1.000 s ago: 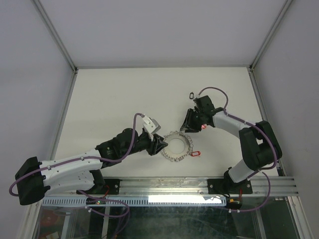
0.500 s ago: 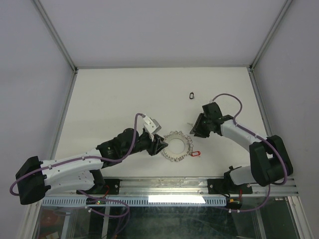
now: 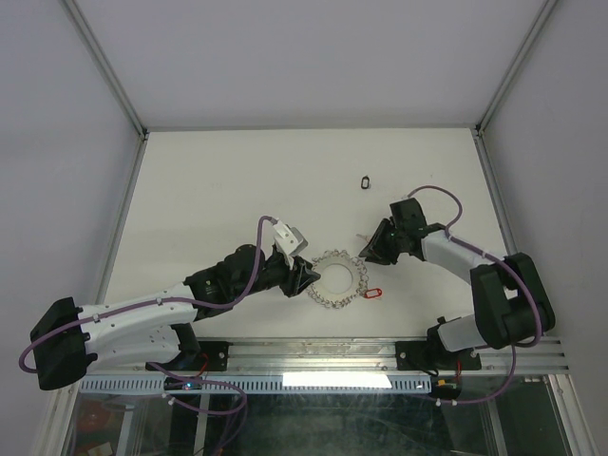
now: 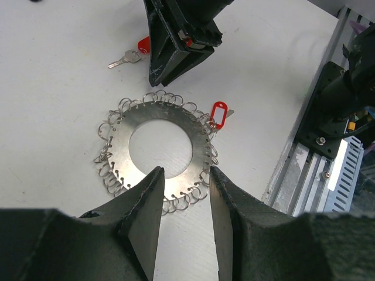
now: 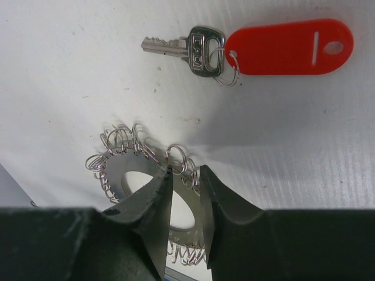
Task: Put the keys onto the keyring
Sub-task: Pick up the keyring from the center of the board.
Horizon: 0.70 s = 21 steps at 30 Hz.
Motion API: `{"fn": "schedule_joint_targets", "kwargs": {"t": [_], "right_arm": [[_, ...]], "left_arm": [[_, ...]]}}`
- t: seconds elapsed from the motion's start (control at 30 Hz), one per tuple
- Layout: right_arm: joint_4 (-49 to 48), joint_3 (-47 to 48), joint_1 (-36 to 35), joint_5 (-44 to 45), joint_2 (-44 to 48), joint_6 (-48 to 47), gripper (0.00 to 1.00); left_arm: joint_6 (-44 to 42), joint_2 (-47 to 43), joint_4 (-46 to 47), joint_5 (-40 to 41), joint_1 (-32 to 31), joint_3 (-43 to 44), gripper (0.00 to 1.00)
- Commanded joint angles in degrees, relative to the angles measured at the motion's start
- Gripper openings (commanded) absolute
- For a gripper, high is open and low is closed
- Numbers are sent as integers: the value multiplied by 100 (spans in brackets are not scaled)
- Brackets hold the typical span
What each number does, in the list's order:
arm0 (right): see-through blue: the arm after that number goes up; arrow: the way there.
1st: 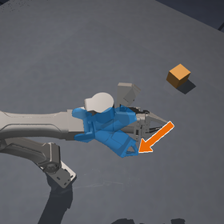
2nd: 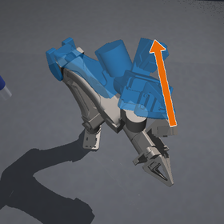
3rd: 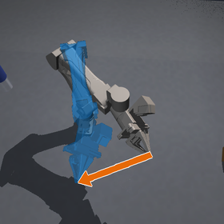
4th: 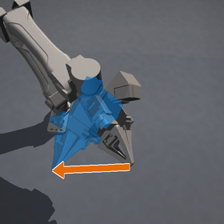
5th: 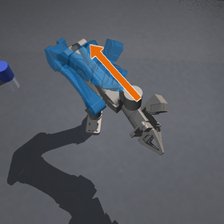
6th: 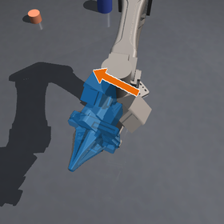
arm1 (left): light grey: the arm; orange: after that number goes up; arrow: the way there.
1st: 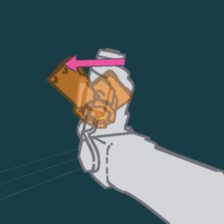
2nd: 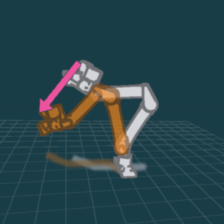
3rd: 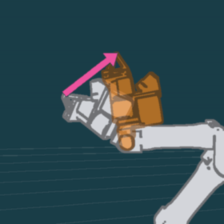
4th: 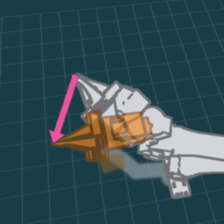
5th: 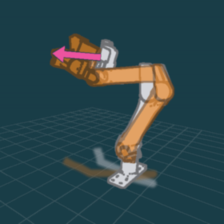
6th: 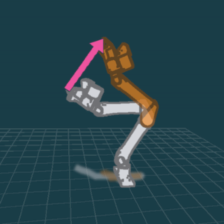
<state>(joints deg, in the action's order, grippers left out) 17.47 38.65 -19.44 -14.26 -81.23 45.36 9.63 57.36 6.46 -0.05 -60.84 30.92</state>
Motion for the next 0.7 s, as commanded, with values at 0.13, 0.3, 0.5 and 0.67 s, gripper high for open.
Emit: {"fn": "schedule_joint_targets", "kwargs": {"t": [0.13, 0.3, 0.5, 0.67], "right_arm": [[-304, -2, 63, -216, -127, 34, 27], [-349, -16, 63, -290, -198, 19, 24], [-324, 13, 63, -312, -292, -42, 21], [-349, 2, 63, -364, -347, -67, 21]], "left_arm": [[12, -8, 277, 5, -68, 115, 35], [12, -10, 277, -1, -68, 112, 35], [4, 2, 277, 5, -68, 125, 35], [4, 25, 277, -3, -68, 142, 36]]}}
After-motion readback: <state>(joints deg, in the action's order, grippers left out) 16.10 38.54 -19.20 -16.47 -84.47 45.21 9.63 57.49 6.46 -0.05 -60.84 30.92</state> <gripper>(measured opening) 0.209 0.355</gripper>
